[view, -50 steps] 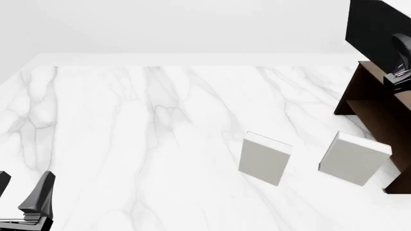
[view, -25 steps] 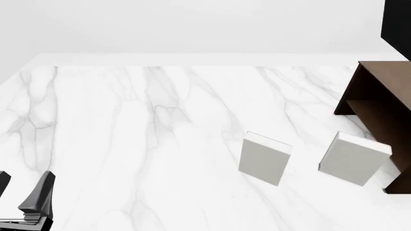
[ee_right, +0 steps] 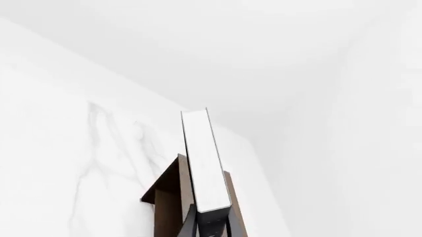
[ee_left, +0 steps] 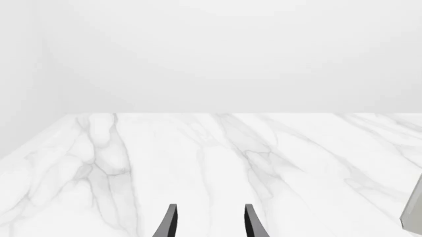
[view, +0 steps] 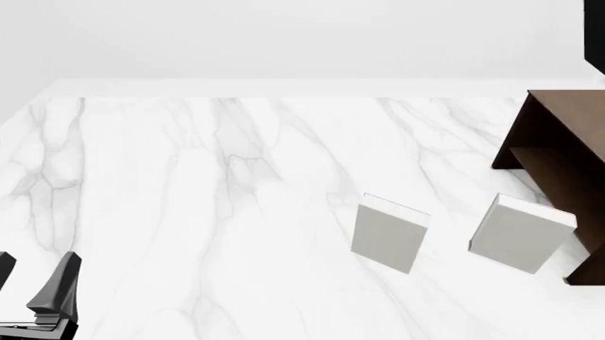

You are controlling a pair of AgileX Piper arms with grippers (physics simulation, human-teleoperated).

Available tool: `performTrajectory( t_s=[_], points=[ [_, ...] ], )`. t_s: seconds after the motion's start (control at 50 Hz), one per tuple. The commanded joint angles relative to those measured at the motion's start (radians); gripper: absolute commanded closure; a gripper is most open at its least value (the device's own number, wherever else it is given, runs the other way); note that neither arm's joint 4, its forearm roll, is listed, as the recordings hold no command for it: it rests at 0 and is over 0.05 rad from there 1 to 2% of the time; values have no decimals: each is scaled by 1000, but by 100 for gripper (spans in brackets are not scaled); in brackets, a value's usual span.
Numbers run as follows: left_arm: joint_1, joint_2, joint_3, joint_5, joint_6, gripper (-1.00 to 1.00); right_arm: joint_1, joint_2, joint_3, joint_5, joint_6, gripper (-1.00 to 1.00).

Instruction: Pick up the book on the left and place it on top of the shelf.

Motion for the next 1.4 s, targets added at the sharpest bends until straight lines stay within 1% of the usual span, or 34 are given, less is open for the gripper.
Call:
performTrajectory(
  t_s=[0.02,0.3,0.32,0.34,0.42,0.44,0.64,0.72,0.84,0.94,0.96,1.0,1.4],
  points=[
    [0,0,0,0,0,-100,-37,34,-5,-38,1,100],
    [0,0,0,0,0,-100,-113,76,11,-90,-20,100],
    [0,0,0,0,0,-100,-117,79,13,-96,-21,100],
    [0,0,0,0,0,-100,-131,81,20,-123,-32,100],
    [0,0,0,0,0,-100,-134,98,15,-129,-31,100],
    [0,0,0,0,0,-100,-140,109,18,-136,-40,100],
    [0,0,0,0,0,-100,-155,168,4,-174,-58,100],
    [0,0,0,0,0,-100,-166,200,-19,-185,-68,100],
    [0,0,0,0,0,-100,-187,252,-17,-229,-78,100],
    [0,0,0,0,0,-100,-188,287,-20,-257,-82,100],
    [0,0,0,0,0,-100,-189,301,-14,-278,-92,100],
    [0,0,0,0,0,-100,-191,316,-16,-287,-95,100],
    [0,0,0,0,0,-100,-233,396,-48,-329,-125,100]
  ],
)
